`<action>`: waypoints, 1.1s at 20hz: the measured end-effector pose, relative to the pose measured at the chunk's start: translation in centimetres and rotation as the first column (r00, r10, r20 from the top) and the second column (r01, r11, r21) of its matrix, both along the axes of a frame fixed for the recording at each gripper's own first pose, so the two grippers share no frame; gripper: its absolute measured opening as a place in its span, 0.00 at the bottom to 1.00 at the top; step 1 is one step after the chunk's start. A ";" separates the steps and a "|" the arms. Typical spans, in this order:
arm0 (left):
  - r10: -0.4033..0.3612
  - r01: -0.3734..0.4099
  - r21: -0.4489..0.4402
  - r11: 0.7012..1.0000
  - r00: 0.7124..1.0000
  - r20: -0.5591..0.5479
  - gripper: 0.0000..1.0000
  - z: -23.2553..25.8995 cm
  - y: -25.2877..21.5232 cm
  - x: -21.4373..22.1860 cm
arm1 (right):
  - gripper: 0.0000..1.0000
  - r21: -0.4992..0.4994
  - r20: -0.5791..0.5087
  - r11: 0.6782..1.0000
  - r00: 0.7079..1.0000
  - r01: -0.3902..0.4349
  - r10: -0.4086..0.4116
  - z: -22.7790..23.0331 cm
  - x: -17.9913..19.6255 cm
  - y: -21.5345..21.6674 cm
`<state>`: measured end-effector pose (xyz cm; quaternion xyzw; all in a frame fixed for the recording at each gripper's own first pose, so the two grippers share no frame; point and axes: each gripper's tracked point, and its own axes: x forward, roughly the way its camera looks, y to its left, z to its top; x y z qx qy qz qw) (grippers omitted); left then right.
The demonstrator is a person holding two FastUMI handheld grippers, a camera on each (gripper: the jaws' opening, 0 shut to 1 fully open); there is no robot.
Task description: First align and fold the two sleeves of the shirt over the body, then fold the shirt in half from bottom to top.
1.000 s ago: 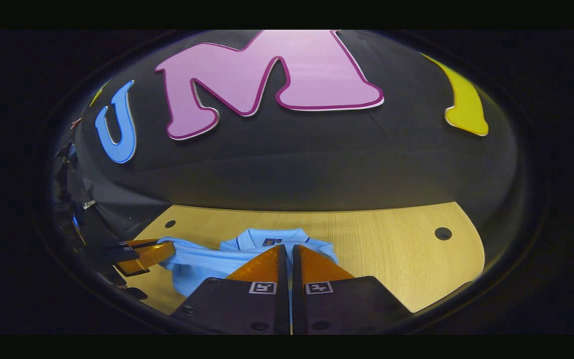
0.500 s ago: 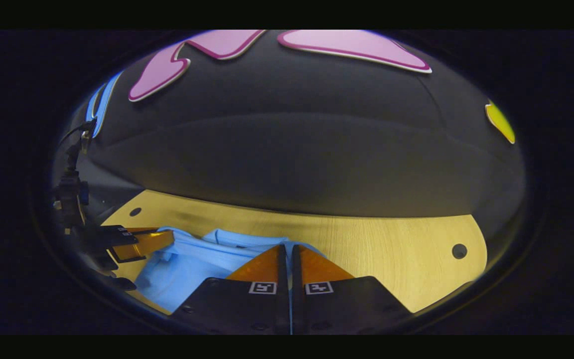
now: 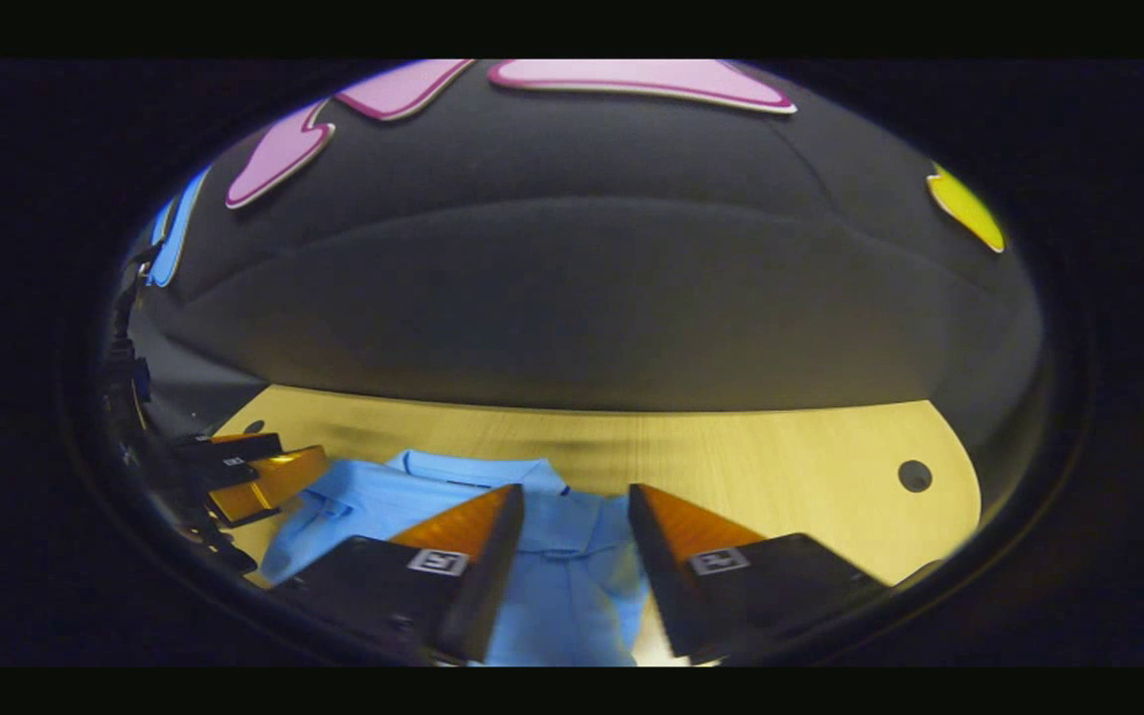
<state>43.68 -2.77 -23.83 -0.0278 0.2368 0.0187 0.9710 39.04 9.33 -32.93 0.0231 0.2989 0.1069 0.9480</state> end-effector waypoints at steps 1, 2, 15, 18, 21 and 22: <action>-0.005 0.005 -0.008 1.000 0.999 0.034 0.98 1.5 -0.3 -0.8 | 0.82 -0.009 0.019 1.000 1.000 0.023 -0.023 0.9 -0.6 -0.8; -0.011 0.012 -0.019 1.000 0.997 0.071 0.98 3.4 -0.7 -1.9 | 0.98 -0.011 0.038 0.999 0.998 0.044 -0.044 2.4 -1.3 -1.5; -0.090 0.105 -0.036 0.994 0.953 0.290 0.97 19.2 -4.0 -26.9 | 0.98 0.053 0.198 0.977 0.957 0.205 -0.212 21.4 -22.4 -5.1; -0.103 0.123 -0.044 0.991 0.946 0.307 0.97 20.4 -4.7 -34.2 | 0.99 0.054 0.205 0.987 0.965 0.154 -0.162 23.3 -28.7 -3.8; -0.092 0.122 -0.072 0.990 0.939 0.333 0.97 21.2 -5.0 -41.0 | 0.98 0.050 0.264 0.993 0.958 0.105 -0.115 25.9 -34.4 -3.1; -0.087 0.117 -0.071 0.991 0.936 0.341 0.97 21.5 -5.0 -42.9 | 0.99 0.053 0.281 0.994 0.954 0.097 -0.108 26.6 -35.9 -3.1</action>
